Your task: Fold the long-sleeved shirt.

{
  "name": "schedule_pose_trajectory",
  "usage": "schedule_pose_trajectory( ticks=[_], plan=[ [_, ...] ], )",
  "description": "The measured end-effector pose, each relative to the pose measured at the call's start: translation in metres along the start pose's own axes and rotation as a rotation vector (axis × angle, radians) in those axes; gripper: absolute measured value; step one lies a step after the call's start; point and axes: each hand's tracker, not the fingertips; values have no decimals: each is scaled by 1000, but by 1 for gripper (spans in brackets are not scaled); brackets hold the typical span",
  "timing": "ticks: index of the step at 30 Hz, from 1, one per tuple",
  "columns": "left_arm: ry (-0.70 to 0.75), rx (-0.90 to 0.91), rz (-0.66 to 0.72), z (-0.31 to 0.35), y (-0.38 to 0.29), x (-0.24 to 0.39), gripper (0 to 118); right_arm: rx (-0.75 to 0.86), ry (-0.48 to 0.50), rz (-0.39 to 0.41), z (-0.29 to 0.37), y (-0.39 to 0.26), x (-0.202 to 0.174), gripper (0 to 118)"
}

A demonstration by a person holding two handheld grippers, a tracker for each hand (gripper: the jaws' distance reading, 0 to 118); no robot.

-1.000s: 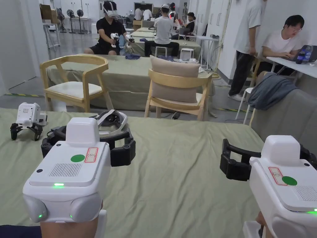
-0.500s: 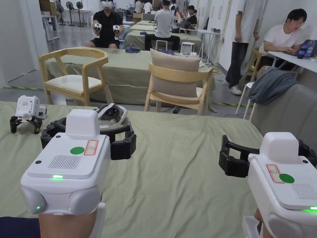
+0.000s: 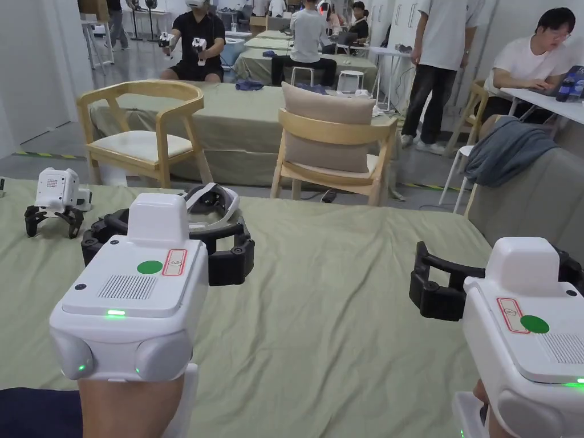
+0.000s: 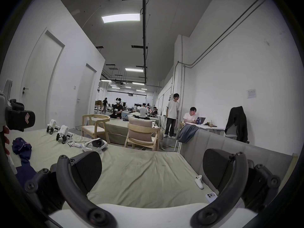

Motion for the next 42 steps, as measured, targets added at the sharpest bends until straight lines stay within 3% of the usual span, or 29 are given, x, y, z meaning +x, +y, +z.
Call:
schedule_pose_trajectory(
  ticks=[23, 42],
  plan=[
    [18, 12, -34, 0, -4, 4, 111, -11, -14, 9, 0, -7, -2, 118],
    [-19, -31, 100, 6, -3, 8, 111, -22, -26, 50, 0, -9, -3, 118]
  ],
)
